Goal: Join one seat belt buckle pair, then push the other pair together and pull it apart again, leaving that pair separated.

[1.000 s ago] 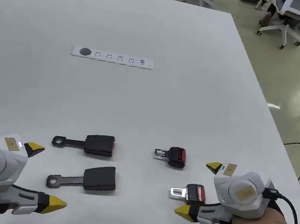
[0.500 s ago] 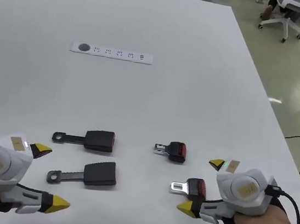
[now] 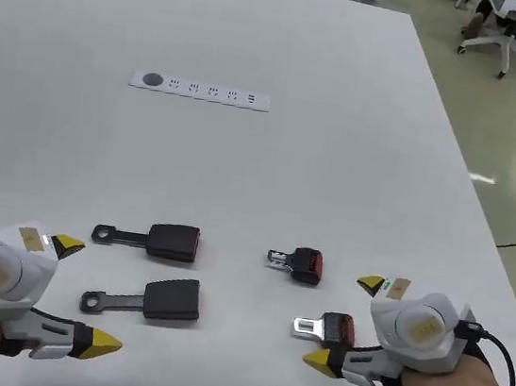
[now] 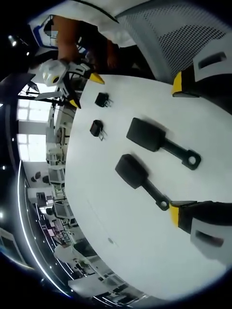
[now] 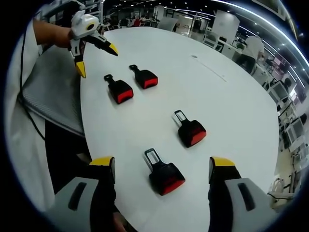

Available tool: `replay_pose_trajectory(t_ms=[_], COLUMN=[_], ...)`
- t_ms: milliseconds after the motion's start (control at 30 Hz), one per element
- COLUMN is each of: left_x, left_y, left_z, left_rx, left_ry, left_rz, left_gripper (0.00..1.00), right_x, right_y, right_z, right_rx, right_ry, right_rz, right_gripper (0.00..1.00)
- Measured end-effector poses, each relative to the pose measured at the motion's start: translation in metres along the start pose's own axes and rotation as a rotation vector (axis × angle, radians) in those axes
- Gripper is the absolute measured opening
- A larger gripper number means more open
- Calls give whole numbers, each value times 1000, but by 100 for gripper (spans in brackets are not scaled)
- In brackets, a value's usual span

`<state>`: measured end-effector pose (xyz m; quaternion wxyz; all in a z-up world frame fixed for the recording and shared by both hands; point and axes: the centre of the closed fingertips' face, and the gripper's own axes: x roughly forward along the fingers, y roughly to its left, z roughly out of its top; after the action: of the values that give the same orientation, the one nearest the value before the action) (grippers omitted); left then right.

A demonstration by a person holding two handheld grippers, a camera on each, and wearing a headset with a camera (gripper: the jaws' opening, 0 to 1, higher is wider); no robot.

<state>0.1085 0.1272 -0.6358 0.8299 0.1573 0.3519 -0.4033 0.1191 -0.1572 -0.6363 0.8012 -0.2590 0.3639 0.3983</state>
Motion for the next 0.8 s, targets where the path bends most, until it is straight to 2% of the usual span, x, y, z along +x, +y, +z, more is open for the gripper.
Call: replay_pose_trajectory(t_ms=[67, 300, 567, 700, 800], left_x=[1, 6, 6, 7, 7], left_y=[0, 8, 6, 5, 5], left_z=[0, -7, -5, -5, -4], left_rx=[-5, -23, -16, 19, 22], left_ry=[-5, 10, 28, 50, 48], left_rz=[-1, 23, 15, 10, 3], left_gripper=[97, 100, 98, 96, 90], right_x=[1, 6, 6, 4, 5], right_y=[1, -3, -7, -7, -6], right_z=[2, 3, 0, -1, -2], right_rx=[-1, -17, -3, -6, -8], right_ry=[-2, 4, 1, -5, -6], right_rz=[7, 8, 4, 1, 7], right_gripper=[78, 83, 83, 82, 81])
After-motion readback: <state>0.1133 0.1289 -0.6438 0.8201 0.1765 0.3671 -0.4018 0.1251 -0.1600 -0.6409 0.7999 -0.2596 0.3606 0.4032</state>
